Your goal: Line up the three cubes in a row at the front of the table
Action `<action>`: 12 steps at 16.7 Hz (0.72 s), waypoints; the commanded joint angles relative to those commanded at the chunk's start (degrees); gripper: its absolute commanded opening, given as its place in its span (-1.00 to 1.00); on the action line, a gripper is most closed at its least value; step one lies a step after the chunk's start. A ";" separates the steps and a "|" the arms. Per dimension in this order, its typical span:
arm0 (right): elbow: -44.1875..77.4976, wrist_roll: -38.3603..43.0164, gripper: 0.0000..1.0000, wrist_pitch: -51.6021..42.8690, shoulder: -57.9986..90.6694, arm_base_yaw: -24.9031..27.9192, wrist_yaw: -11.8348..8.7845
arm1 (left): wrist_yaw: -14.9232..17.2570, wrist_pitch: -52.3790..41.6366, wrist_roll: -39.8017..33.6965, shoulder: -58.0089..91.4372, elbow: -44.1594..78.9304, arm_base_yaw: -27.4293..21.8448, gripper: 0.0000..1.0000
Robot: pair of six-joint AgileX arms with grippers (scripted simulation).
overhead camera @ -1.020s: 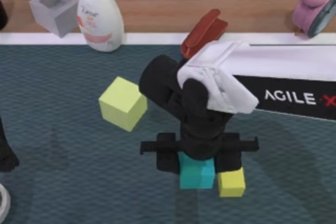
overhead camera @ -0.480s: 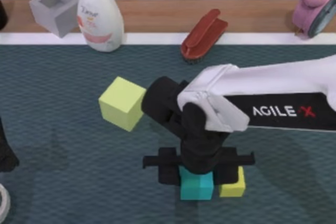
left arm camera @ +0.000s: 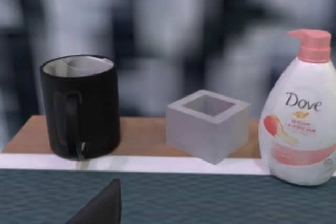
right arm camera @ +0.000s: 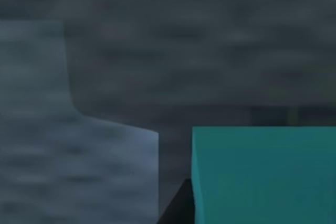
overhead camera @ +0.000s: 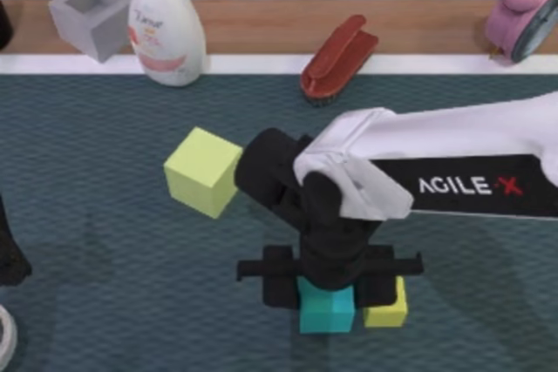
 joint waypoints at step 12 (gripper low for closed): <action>0.00 0.00 1.00 0.00 0.00 0.00 0.00 | 0.00 0.00 0.00 0.00 0.00 0.00 1.00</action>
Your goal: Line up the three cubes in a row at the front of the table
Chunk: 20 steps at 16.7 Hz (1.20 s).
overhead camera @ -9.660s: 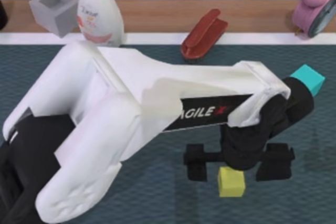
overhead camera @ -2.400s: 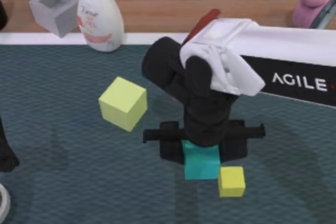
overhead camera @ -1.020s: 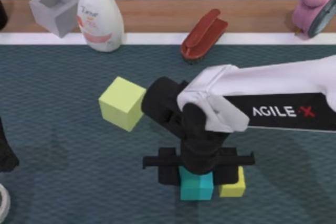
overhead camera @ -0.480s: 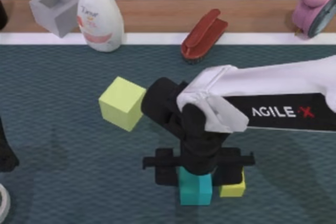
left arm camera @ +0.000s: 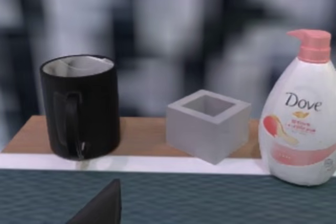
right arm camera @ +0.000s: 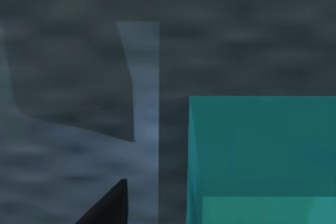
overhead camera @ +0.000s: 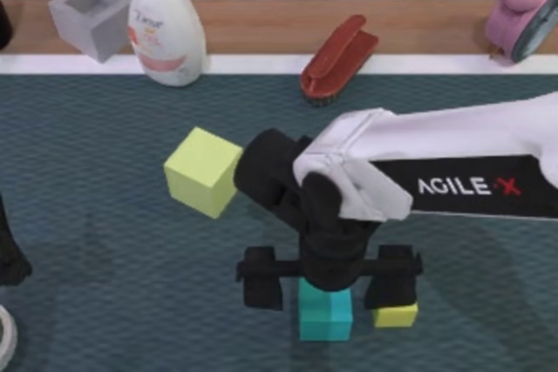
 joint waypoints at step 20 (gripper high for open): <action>4.14 -3.54 1.00 -10.90 -11.38 -2.18 2.23 | 0.20 -4.06 0.33 5.90 5.85 -1.69 1.00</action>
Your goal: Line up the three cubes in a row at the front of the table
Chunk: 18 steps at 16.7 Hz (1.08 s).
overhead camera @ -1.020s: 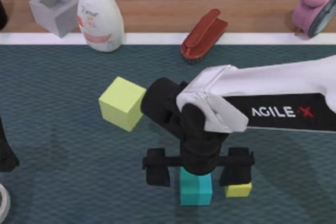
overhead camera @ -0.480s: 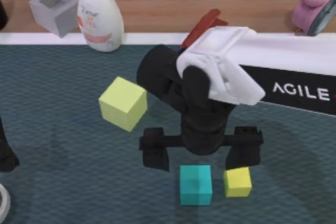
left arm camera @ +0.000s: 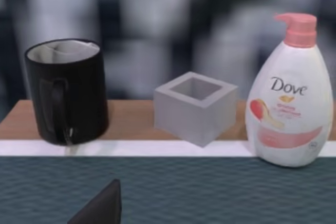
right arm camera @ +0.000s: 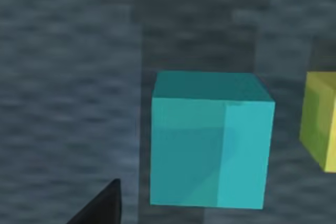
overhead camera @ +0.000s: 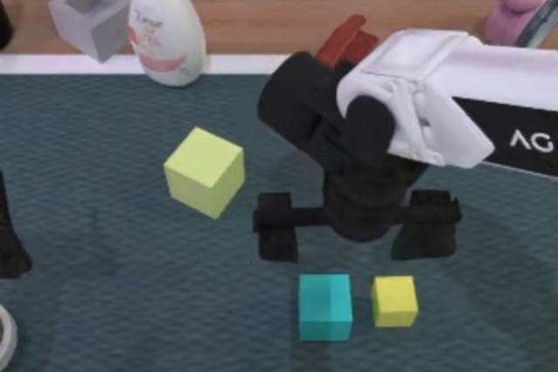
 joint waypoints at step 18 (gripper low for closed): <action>-68.32 -39.19 1.00 42.37 -89.27 -38.40 3.08 | 0.17 -53.63 4.55 99.88 81.52 -19.10 1.00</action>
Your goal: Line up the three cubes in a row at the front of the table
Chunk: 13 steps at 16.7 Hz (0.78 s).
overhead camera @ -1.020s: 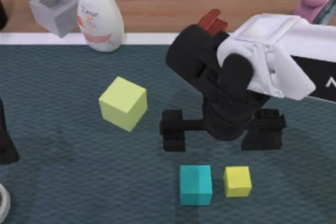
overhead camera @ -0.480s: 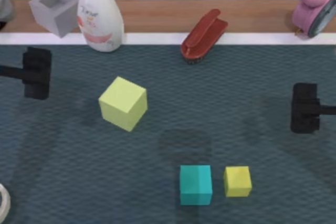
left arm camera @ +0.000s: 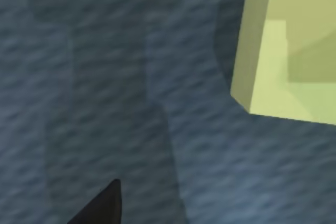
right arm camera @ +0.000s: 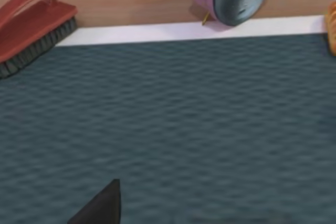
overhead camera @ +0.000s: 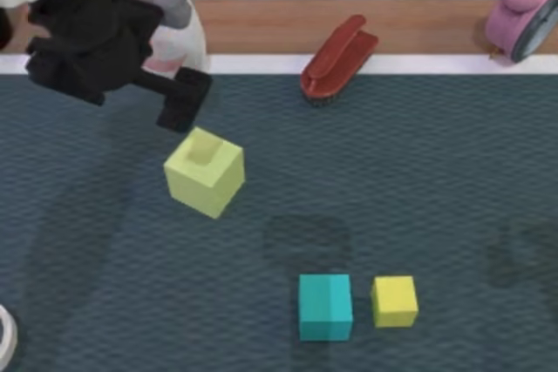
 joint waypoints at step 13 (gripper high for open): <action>-12.14 -7.28 1.00 15.35 -17.98 -8.76 -6.23 | -0.17 -11.93 1.13 23.04 21.14 -4.53 1.00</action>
